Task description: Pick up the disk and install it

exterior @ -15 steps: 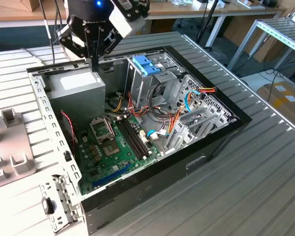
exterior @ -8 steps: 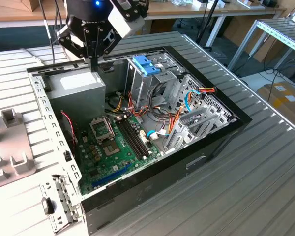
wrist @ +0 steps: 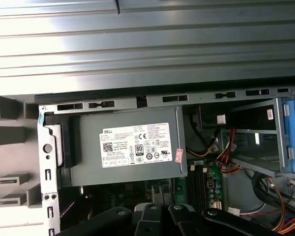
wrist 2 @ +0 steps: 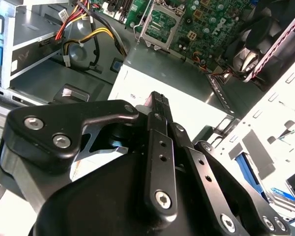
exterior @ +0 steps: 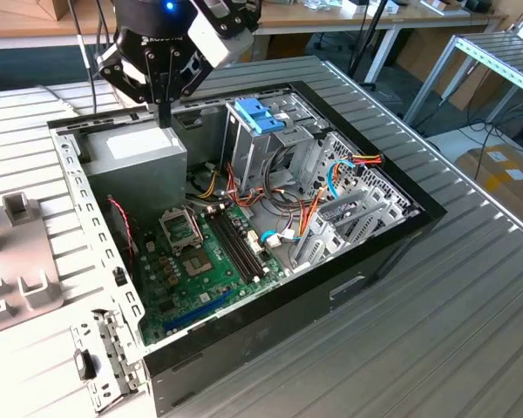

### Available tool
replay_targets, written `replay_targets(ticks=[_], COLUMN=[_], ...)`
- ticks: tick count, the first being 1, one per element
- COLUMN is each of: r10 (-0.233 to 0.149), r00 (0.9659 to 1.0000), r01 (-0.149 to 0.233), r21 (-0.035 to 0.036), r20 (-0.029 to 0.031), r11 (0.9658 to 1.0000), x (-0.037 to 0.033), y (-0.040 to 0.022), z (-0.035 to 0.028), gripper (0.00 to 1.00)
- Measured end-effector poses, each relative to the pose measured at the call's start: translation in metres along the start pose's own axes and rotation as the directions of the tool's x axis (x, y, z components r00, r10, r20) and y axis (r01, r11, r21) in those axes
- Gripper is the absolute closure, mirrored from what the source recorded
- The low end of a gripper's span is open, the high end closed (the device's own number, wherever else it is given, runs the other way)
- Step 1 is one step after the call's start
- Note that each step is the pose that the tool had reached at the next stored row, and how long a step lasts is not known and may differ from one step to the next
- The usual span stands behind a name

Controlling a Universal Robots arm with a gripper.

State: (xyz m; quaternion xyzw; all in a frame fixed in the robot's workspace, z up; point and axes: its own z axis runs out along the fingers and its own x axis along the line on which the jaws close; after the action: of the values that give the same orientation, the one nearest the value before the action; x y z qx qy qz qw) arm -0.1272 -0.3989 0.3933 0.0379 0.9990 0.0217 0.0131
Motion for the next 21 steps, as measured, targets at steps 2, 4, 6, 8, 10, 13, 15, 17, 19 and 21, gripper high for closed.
replay_targets(ticks=[2,4,6,8,10,13,15,17,19,21], r10=[0.000,0.000,0.000,0.000,0.000,0.000,0.000,0.000,0.000,0.000], r00=[1.0000,1.0000,1.0000,1.0000,1.0000,1.0000,1.0000,1.0000,1.0000,1.0000], r01=[0.000,0.000,0.000,0.000,0.000,0.000,0.000,0.000,0.000,0.000], r21=[0.0000,0.0000,0.0000,-0.0001,-0.0001,0.0000,0.0000,0.0000,0.0000,0.0000], r20=[0.0000,0.0000,0.0000,0.0000,0.0000,0.0000,0.0000,0.0000,0.0000,0.0000], r11=[1.0000,1.0000,1.0000,1.0000,1.0000,1.0000,1.0000,1.0000,1.0000,1.0000], x=[0.0006,0.0018,0.0030,0.0041,0.0050,0.0070,0.0078,0.0086,0.0095,0.0111], y=[0.0000,-0.0001,-0.0002,-0.0003,-0.0004,-0.0005,-0.0006,-0.0006,-0.0007,-0.0008], z=[0.0000,0.0000,-0.0001,-0.0001,-0.0001,-0.0002,-0.0002,-0.0002,-0.0002,-0.0003], gripper=[0.89,0.89,0.89,0.89,0.89,0.89,0.89,0.89,0.89,0.89])
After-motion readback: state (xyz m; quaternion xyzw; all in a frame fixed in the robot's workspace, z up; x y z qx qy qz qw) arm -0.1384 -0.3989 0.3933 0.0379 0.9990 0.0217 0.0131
